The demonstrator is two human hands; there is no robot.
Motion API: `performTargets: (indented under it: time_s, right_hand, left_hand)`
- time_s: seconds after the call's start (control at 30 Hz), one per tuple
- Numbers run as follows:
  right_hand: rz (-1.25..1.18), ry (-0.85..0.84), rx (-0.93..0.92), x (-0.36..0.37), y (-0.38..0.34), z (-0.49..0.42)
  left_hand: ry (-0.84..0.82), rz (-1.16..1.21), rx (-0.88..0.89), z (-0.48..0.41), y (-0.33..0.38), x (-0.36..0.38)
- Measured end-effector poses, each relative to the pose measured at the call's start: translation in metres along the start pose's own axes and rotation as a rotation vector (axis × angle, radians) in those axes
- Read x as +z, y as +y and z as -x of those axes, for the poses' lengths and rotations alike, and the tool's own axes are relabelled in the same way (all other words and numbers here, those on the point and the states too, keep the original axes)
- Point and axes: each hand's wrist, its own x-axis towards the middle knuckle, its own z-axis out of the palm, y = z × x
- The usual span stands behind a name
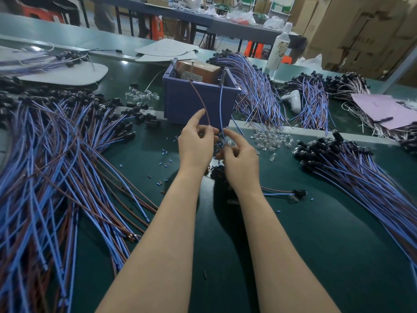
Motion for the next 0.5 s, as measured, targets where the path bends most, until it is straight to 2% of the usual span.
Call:
performTargets:
  time_s: [0.5]
  right_hand:
    - [0.008,0.002,0.01,0.0031,-0.0024,0.0001]
  left_hand:
    - [-0.011,-0.009,-0.009,-0.0027,-0.002,0.0011]
